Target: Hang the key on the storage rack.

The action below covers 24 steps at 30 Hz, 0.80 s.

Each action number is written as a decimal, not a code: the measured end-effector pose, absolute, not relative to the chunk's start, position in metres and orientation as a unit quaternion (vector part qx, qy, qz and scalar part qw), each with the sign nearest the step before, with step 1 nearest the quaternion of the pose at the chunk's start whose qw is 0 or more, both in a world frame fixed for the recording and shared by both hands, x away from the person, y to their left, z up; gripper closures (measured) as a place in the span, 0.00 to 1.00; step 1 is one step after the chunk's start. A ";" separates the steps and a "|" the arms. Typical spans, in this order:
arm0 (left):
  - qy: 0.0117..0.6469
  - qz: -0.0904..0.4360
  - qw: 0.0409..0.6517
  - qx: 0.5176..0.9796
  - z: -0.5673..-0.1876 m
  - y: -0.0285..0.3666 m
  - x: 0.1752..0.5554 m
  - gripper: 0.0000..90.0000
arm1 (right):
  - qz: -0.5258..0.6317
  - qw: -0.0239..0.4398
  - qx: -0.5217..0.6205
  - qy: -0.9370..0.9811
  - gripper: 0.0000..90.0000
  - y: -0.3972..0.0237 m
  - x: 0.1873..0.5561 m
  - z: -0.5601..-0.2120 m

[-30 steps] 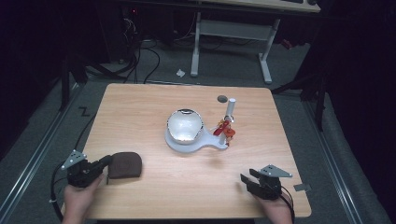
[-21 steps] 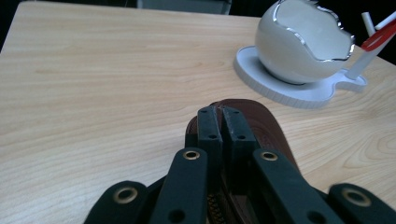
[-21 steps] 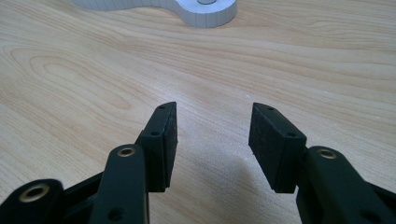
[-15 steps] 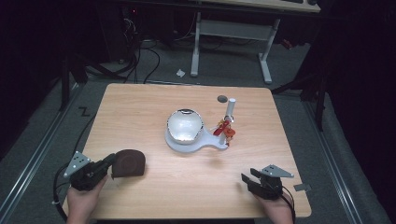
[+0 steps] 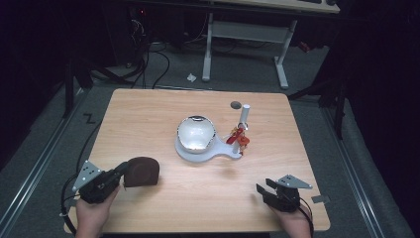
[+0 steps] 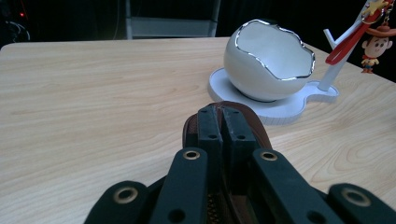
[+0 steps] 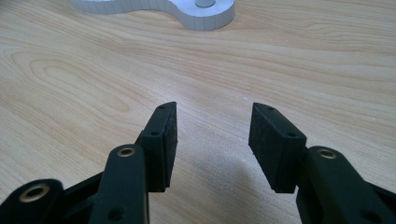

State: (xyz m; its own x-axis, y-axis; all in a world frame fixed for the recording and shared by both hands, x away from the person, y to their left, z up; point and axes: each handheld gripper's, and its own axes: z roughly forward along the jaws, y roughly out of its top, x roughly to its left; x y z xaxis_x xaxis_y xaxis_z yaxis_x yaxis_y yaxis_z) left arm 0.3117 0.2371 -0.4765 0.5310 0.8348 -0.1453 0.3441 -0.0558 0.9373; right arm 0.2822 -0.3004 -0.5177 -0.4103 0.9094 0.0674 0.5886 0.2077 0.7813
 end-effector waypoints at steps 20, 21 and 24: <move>0.416 0.230 0.551 0.686 -0.456 0.200 0.320 0.97 | 0.393 0.209 0.494 0.747 0.58 -0.305 0.282 -0.516; 0.415 0.231 0.552 0.685 -0.454 0.199 0.321 0.97 | 0.393 0.210 0.493 0.747 0.58 -0.305 0.283 -0.516; 0.412 0.233 0.554 0.685 -0.450 0.195 0.324 0.97 | 0.393 0.209 0.493 0.747 0.58 -0.306 0.283 -0.516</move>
